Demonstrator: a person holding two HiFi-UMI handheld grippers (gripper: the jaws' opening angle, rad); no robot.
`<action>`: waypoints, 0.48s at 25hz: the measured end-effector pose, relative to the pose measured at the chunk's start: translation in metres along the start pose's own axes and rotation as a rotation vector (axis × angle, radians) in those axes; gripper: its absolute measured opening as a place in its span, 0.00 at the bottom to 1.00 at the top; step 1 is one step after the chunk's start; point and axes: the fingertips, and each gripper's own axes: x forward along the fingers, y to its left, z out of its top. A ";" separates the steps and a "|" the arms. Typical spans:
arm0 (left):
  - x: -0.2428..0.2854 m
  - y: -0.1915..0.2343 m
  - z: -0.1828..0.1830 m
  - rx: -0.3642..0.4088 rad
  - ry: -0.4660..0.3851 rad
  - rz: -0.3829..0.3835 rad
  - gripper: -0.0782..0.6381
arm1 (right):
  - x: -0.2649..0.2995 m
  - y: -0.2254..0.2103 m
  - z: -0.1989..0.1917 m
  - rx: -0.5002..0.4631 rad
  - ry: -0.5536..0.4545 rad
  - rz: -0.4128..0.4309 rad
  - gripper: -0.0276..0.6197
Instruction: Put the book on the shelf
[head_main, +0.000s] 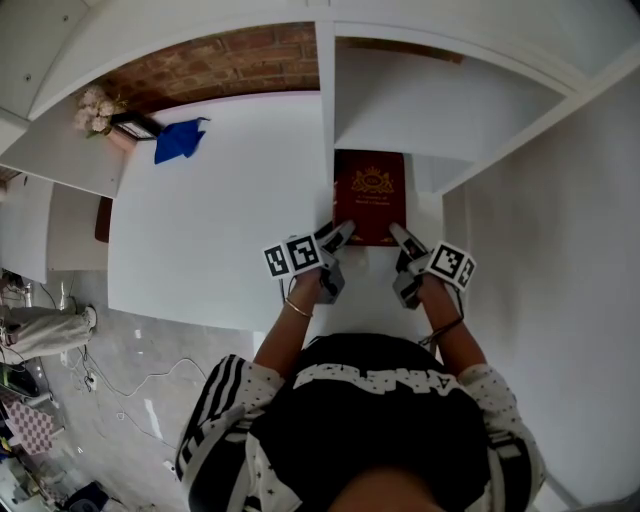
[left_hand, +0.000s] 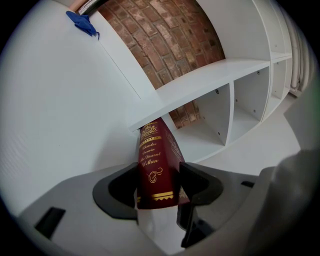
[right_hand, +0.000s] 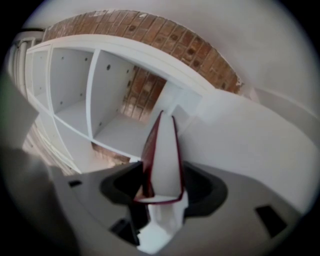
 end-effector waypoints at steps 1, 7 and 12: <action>0.001 0.000 0.000 -0.001 -0.001 0.000 0.50 | 0.001 0.000 0.001 -0.006 0.000 0.004 0.45; 0.004 0.002 0.002 -0.012 -0.005 0.000 0.50 | 0.003 -0.001 0.004 -0.023 0.000 0.007 0.45; 0.008 0.005 0.007 -0.010 -0.020 0.012 0.50 | 0.009 -0.003 0.008 -0.037 -0.007 0.023 0.45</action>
